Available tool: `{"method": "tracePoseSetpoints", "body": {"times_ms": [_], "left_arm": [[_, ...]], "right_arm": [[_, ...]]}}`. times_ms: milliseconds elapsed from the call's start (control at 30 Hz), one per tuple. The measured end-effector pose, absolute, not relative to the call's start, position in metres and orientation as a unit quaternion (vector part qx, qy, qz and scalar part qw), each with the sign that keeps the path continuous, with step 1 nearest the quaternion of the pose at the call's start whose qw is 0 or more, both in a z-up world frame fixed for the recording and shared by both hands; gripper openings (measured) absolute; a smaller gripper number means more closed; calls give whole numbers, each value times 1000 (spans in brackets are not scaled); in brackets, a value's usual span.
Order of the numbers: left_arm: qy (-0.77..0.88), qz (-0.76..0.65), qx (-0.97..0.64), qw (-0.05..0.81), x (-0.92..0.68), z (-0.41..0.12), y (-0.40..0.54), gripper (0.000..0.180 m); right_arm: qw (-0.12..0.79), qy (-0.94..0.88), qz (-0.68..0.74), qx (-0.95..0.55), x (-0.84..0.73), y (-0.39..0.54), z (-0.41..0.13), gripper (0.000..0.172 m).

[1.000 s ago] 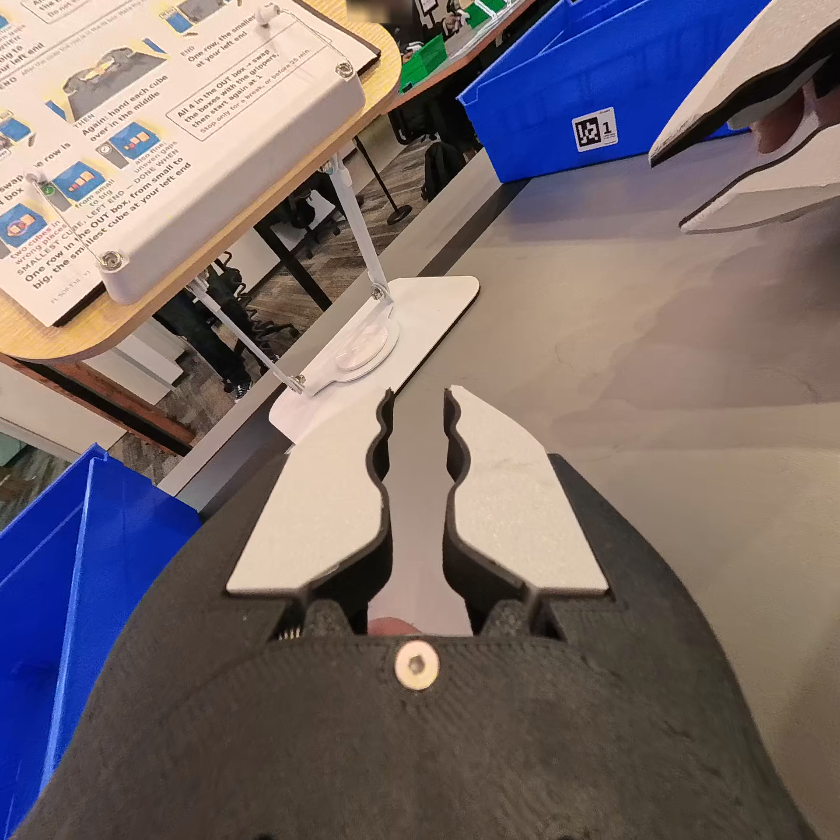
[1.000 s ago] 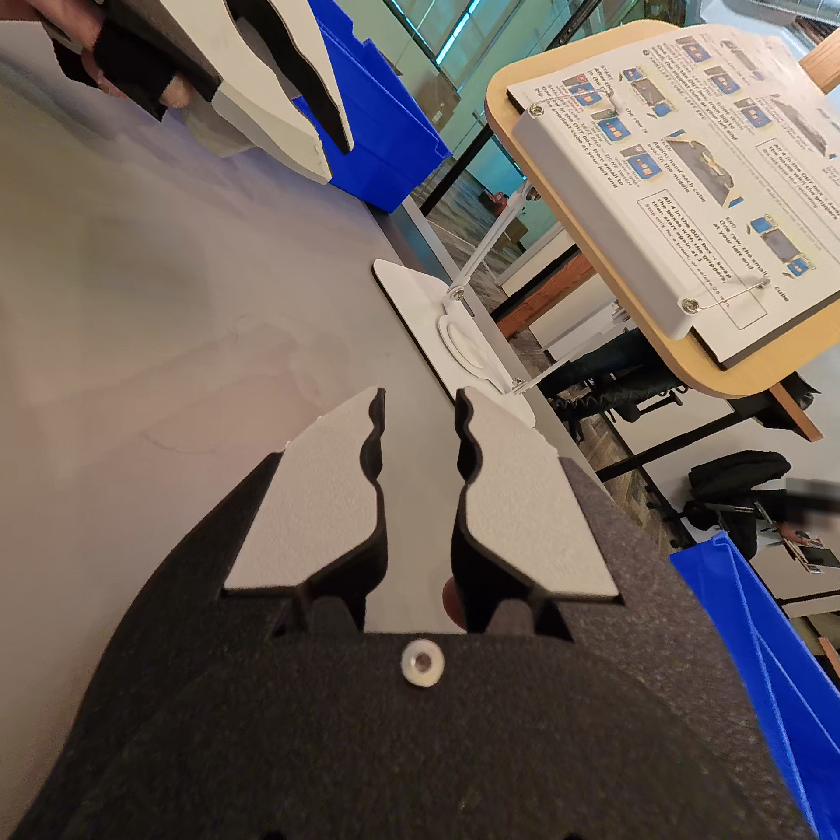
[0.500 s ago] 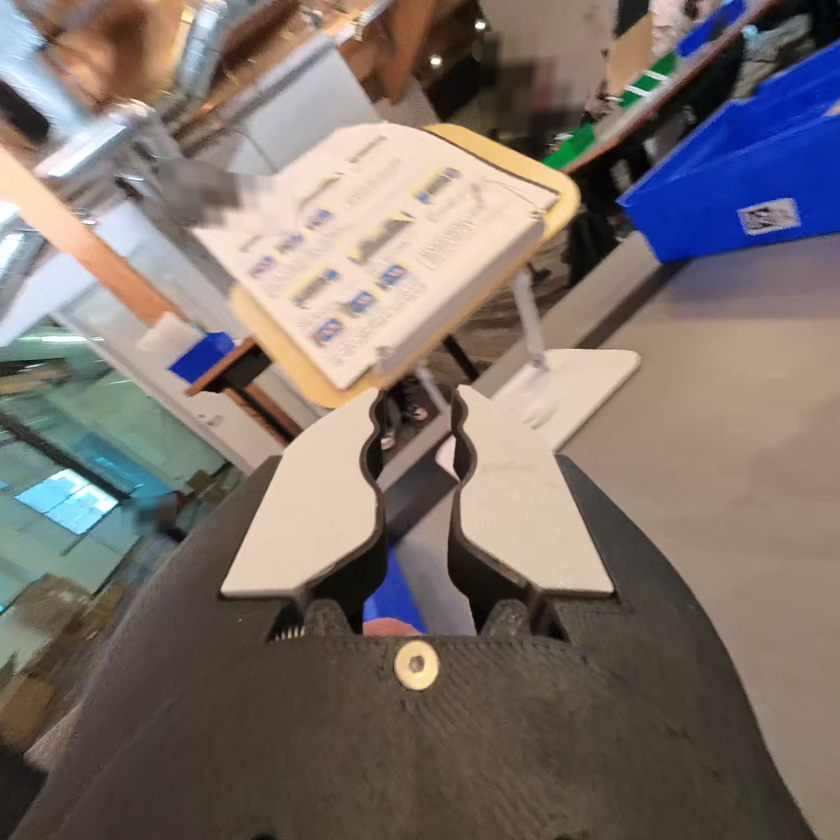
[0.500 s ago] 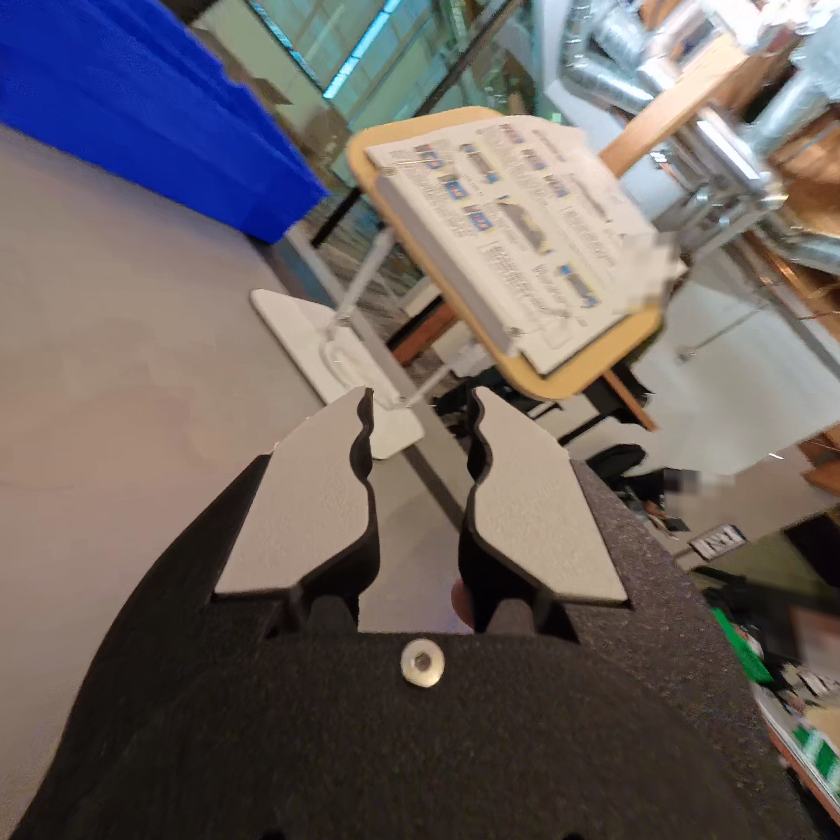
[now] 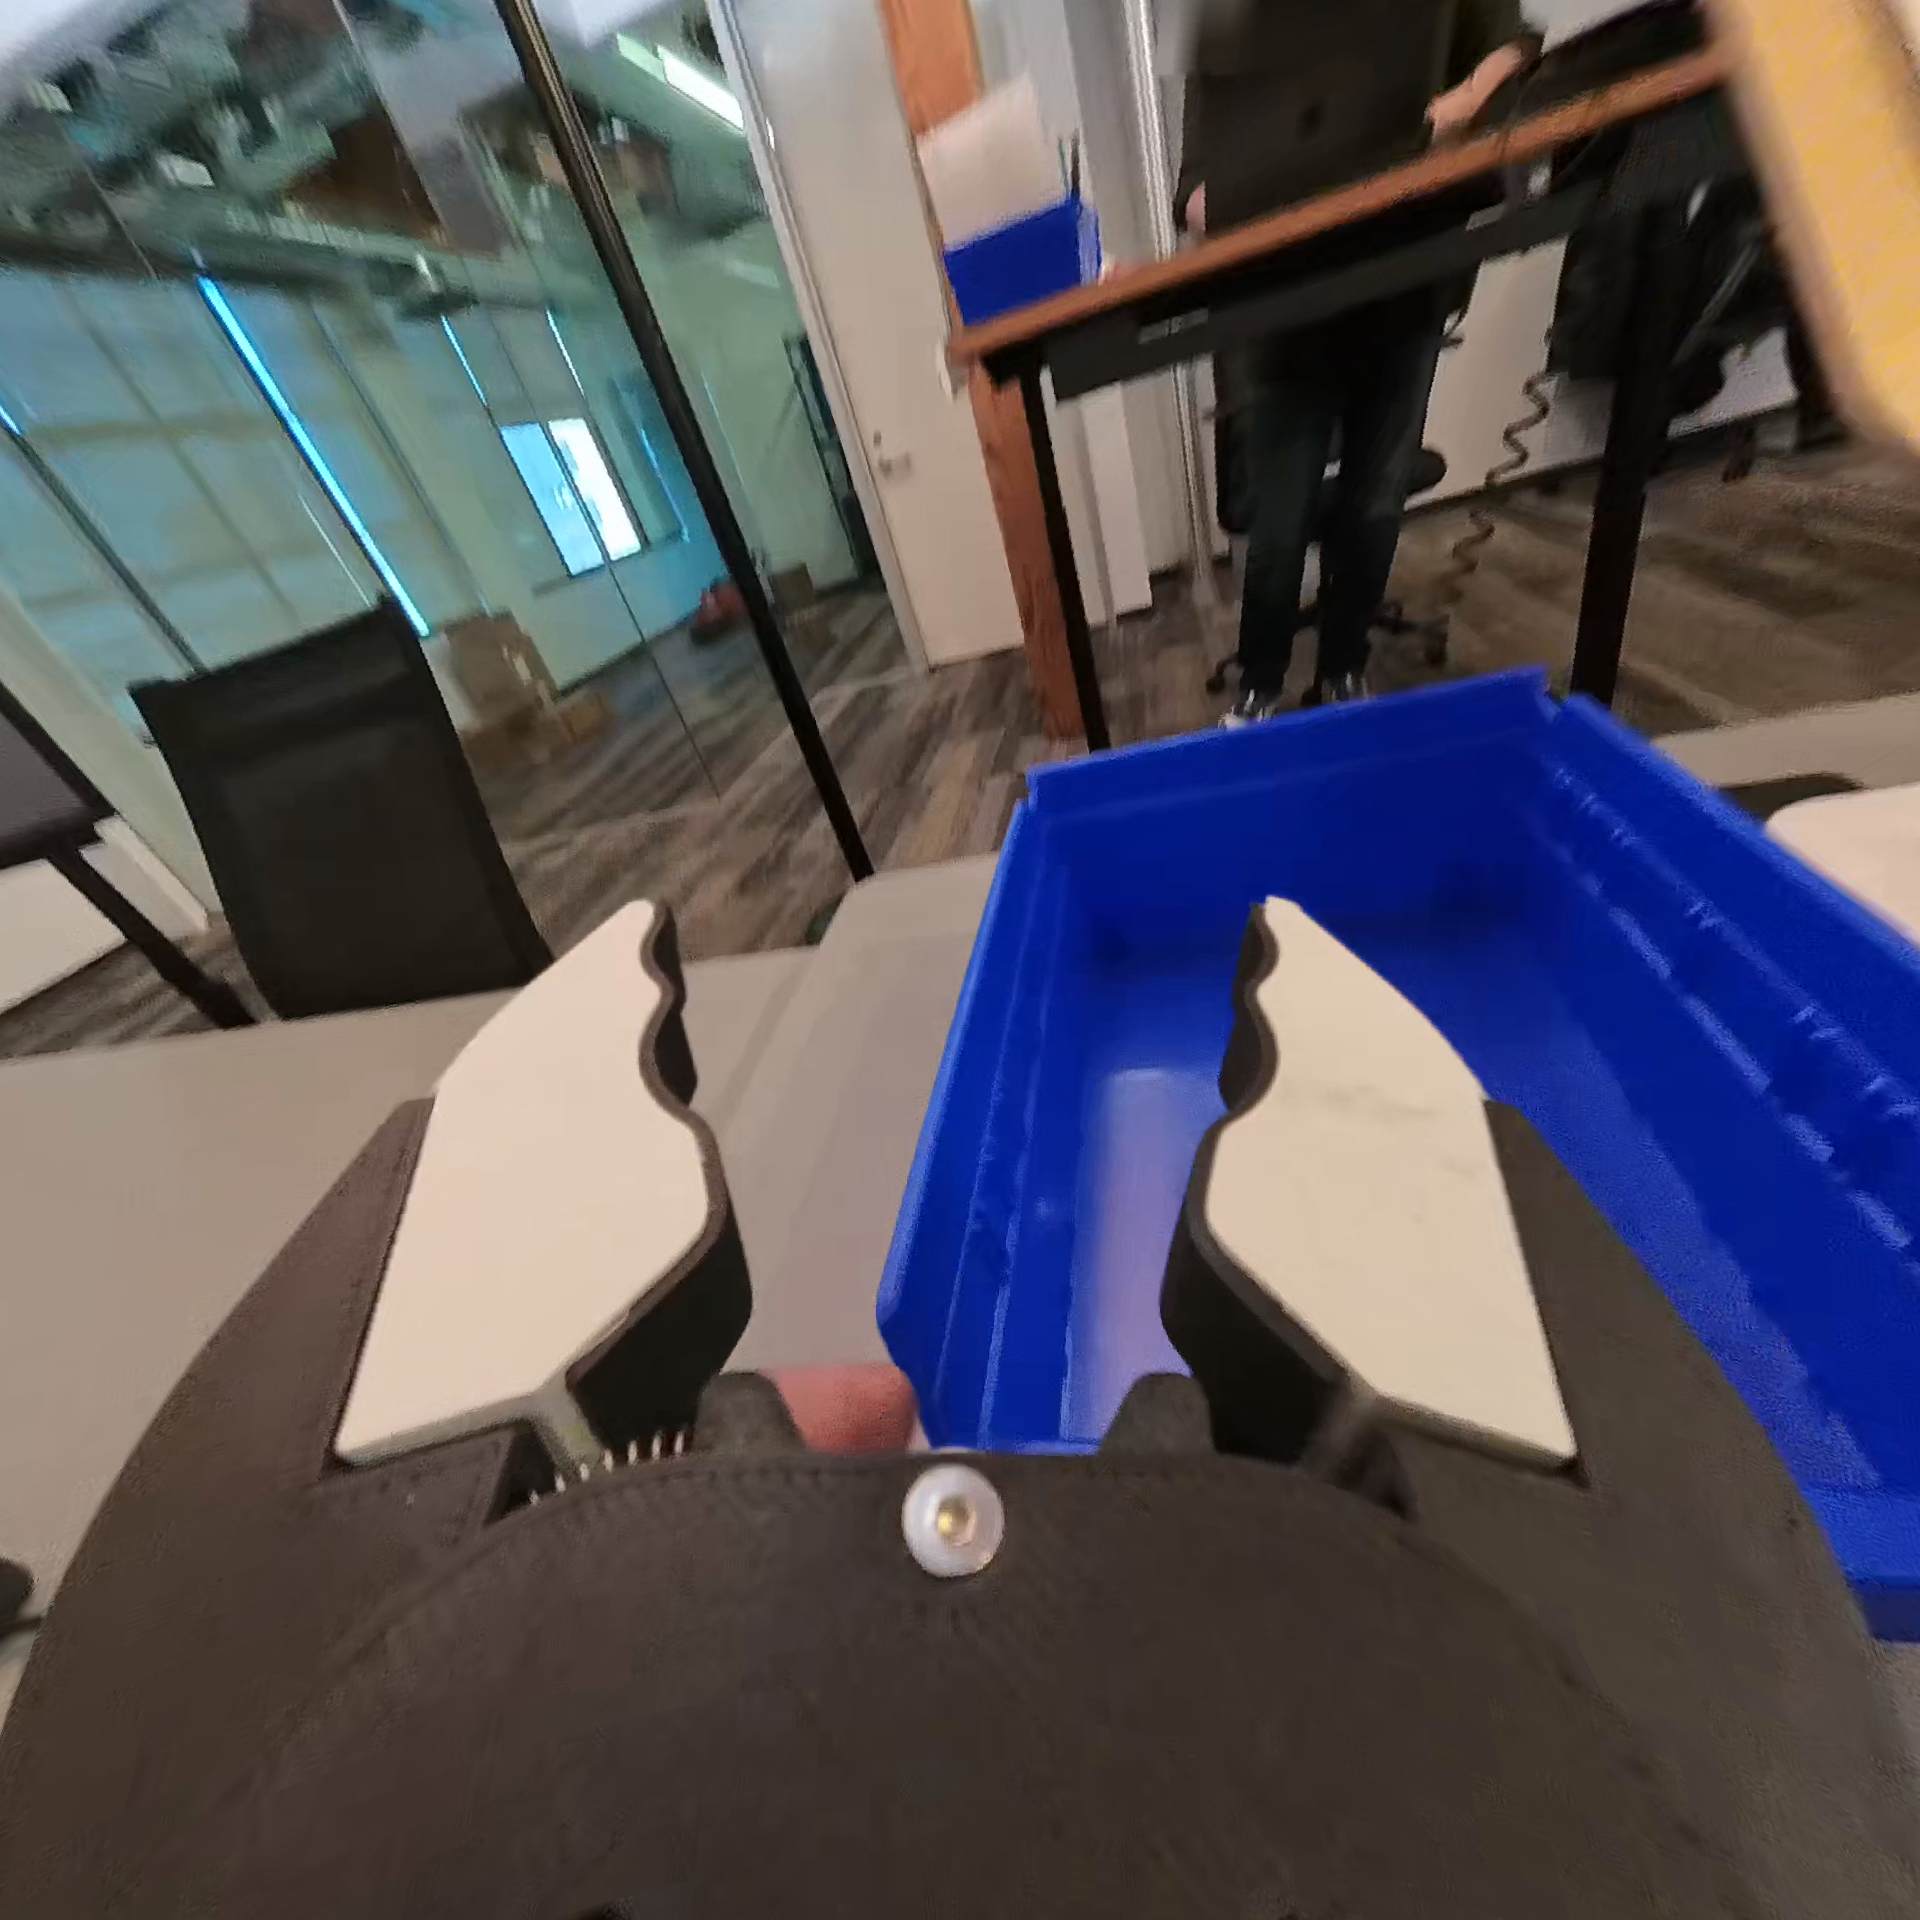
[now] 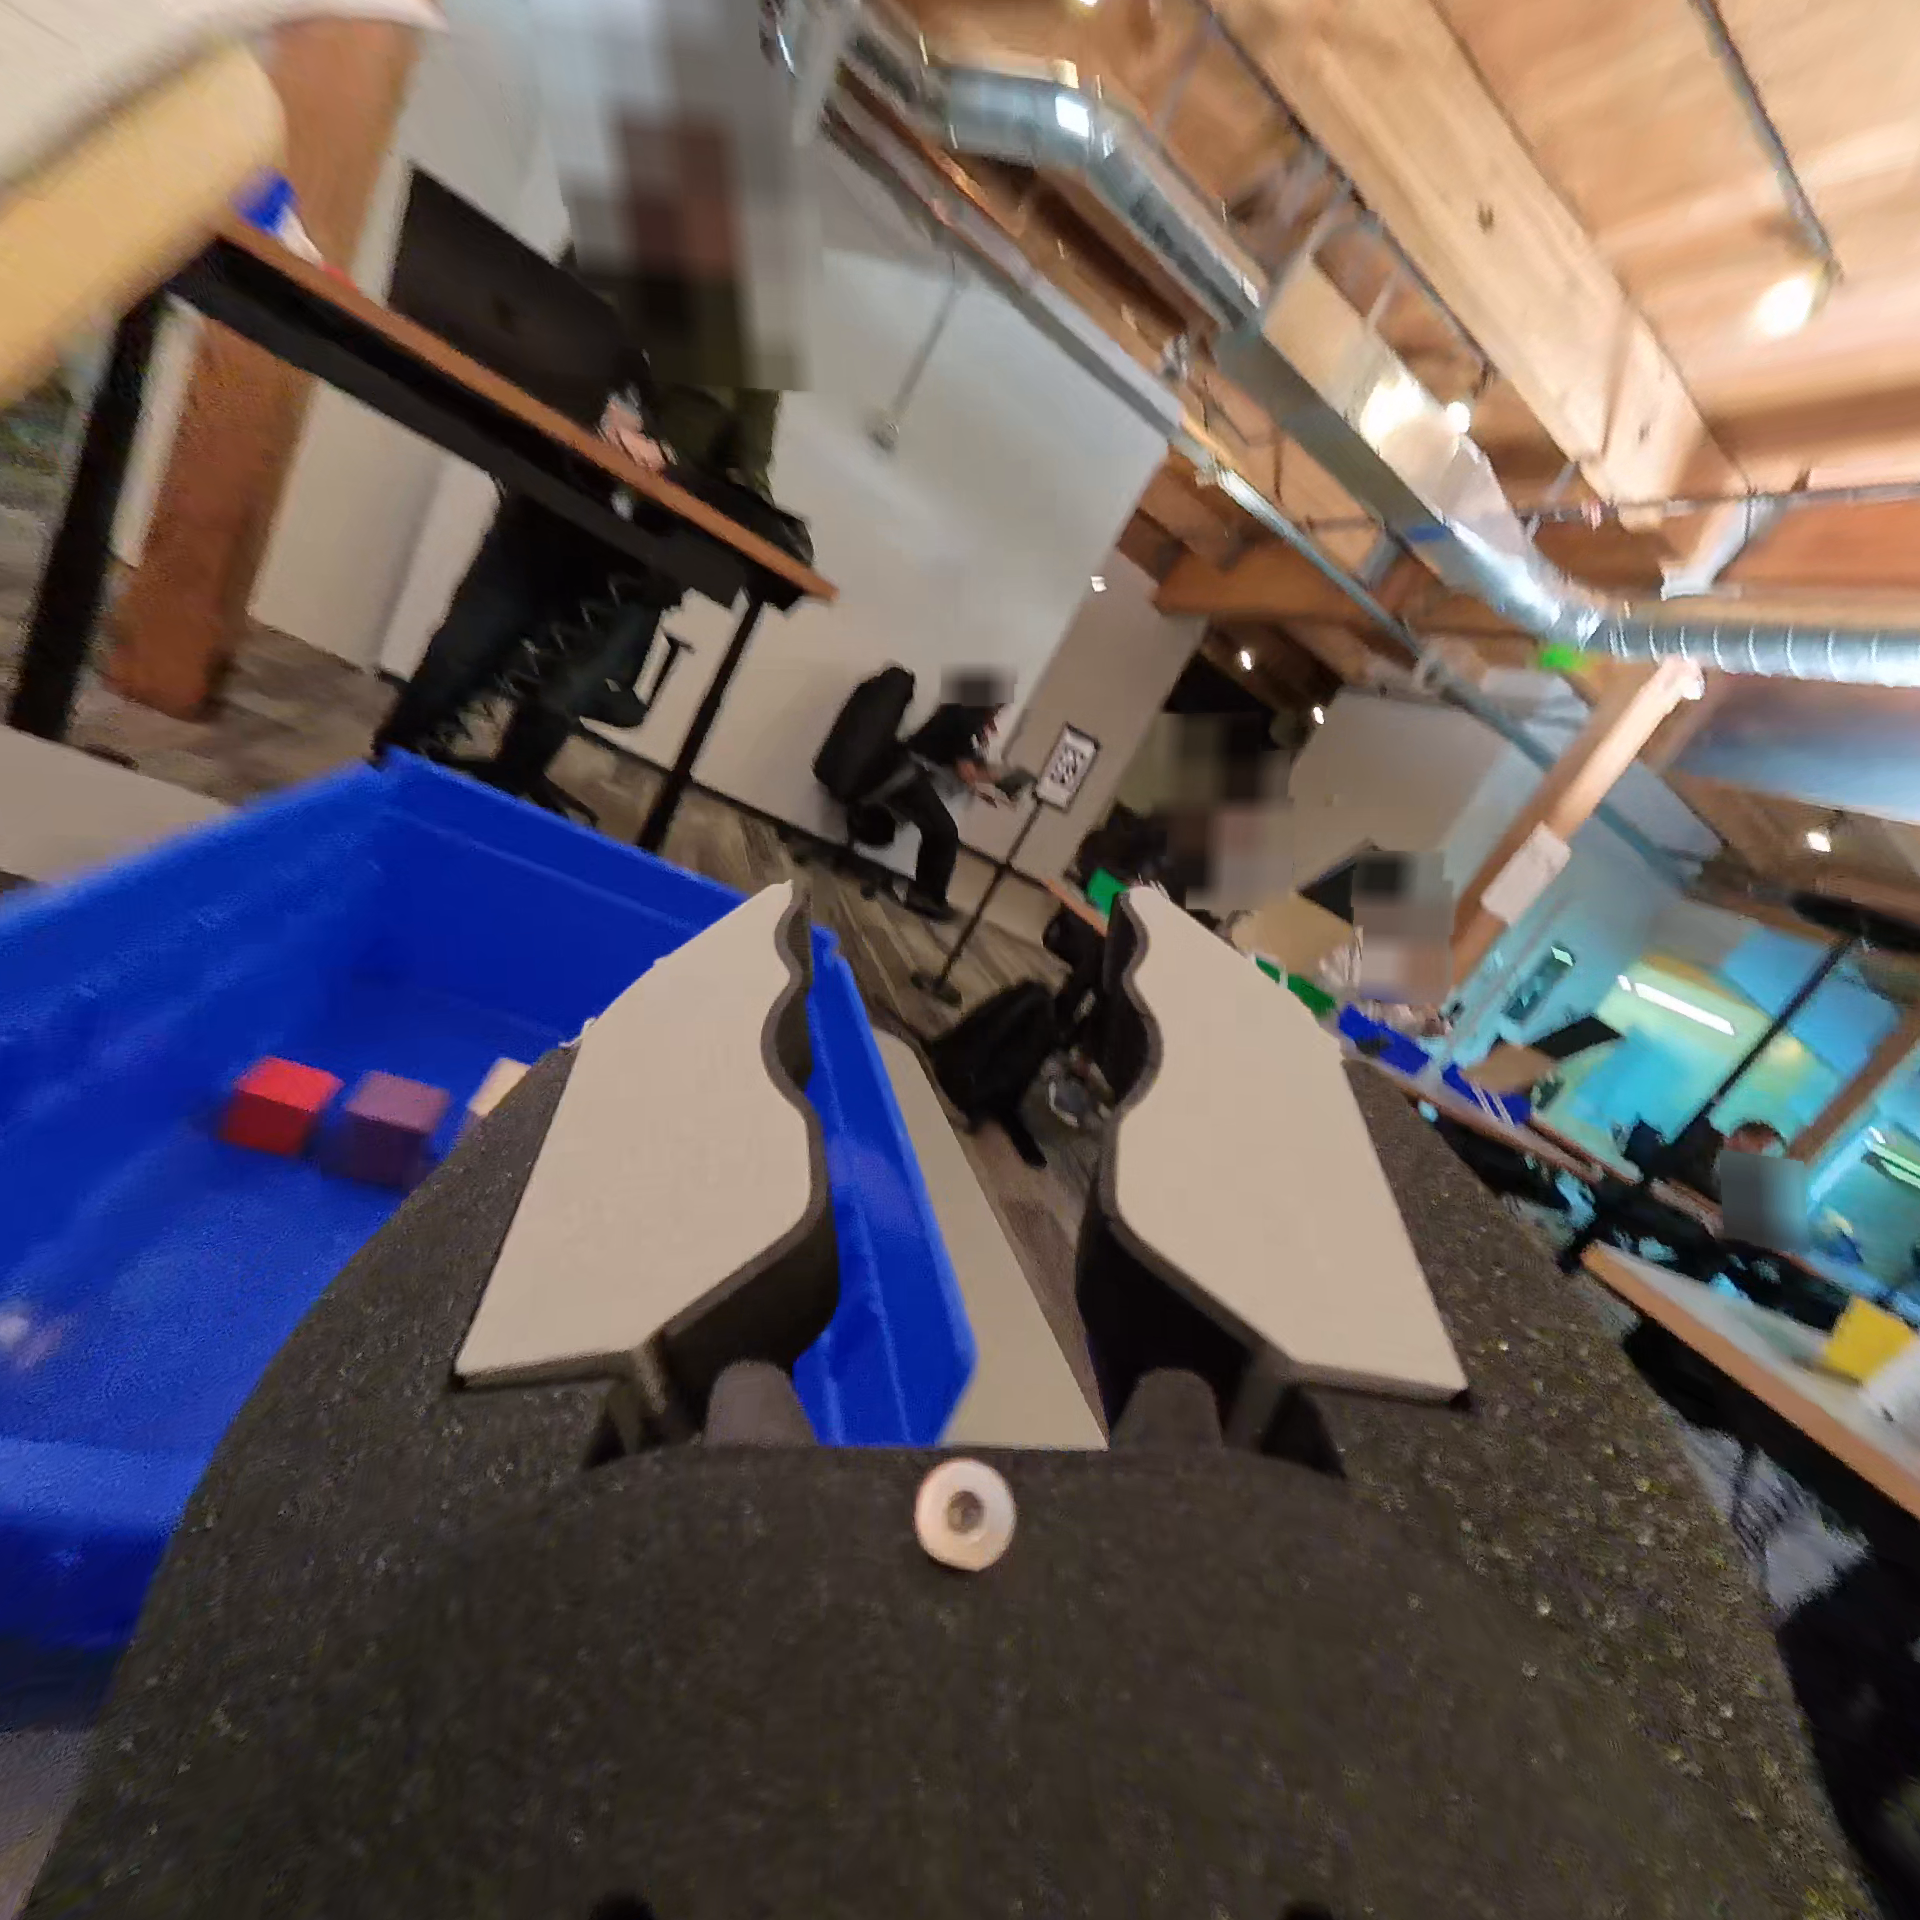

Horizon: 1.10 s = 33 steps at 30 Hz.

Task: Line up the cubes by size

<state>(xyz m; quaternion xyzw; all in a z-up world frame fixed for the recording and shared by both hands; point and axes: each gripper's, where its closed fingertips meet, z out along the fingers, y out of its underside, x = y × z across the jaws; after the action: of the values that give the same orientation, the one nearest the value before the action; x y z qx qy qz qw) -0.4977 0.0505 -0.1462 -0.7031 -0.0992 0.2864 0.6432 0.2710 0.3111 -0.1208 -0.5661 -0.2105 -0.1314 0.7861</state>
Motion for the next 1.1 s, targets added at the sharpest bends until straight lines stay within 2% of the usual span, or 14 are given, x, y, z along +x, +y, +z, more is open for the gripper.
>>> {"method": "tracePoseSetpoints", "body": {"times_ms": [100,400,633,1100], "left_arm": [[-119,286,-716,626,-514,-169,52,113],[-162,226,-750,601,-533,-216,64,111],[-156,214,-772,578,-534,-241,75,104],[-164,217,-769,579,-541,-240,78,79]], "right_arm": [[759,-193,-143,-605,298,331,-144,61],[719,-159,-66,-673,311,356,-190,60],[696,-148,-24,-703,309,366,-210,58],[679,-147,-10,-719,309,374,-219,51]]}}
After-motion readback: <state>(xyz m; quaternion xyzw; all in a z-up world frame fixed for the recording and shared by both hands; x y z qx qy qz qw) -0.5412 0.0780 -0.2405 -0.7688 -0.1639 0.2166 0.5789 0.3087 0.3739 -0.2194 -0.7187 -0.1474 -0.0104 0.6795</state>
